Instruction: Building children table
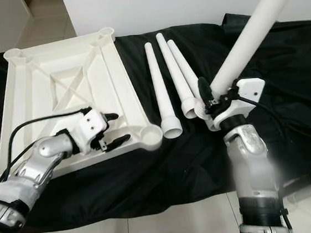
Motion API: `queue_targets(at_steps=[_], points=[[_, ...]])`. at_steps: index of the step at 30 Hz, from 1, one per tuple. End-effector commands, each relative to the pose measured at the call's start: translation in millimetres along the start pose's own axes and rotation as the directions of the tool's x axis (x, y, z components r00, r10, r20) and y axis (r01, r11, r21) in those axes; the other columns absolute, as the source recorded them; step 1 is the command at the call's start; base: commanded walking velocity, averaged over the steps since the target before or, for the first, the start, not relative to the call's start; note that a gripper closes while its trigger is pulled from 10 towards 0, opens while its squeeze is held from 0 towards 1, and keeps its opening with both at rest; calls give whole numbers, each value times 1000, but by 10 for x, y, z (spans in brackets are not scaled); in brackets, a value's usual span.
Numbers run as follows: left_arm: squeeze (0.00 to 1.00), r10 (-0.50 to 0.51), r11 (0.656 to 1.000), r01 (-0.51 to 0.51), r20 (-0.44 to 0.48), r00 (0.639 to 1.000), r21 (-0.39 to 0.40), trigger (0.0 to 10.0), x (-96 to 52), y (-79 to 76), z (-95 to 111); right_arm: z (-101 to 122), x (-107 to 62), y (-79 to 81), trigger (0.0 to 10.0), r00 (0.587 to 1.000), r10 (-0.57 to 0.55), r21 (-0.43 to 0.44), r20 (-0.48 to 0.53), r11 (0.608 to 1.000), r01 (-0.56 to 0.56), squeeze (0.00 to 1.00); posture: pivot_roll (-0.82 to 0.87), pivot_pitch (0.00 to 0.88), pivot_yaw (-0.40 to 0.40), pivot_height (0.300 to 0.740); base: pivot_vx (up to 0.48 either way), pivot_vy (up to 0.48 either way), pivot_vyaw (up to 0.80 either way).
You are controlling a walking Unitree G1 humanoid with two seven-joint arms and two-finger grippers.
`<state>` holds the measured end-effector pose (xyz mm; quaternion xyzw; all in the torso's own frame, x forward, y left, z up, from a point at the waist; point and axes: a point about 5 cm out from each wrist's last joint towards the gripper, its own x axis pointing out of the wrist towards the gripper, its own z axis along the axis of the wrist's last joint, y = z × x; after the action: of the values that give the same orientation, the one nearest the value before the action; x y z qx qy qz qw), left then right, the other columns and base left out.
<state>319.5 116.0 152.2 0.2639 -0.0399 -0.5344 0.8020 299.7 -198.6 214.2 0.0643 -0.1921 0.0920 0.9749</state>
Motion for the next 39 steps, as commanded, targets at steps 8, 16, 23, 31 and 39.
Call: queue_targets(at_steps=[8,16,23,31,39], points=[[0,-325,946,325,-26,945,-5,10000,-54,-411,-83,-20,70,54,10000,998,58,-14,-10,998,-58,0,-36,132,15,740,0,0,0],[0,-265,964,266,-46,963,22,10000,-130,-300,-81,-55,122,114,10000,993,110,-23,-31,994,-111,0,-33,120,16,740,0,0,0],[0,-154,988,154,-9,988,23,10000,-150,29,66,-119,154,261,10000,966,238,-75,-100,966,-246,0,-34,113,15,740,0,0,0],[0,-63,998,66,207,976,-5,10000,-94,439,745,-200,195,510,10000,840,503,-32,-202,854,-519,0,-31,98,5,740,0,0,0],[1000,-108,984,148,321,941,-103,10000,-83,486,937,-219,203,547,10000,792,566,-26,-231,810,-586,0,-27,88,4,740,0,0,0]])
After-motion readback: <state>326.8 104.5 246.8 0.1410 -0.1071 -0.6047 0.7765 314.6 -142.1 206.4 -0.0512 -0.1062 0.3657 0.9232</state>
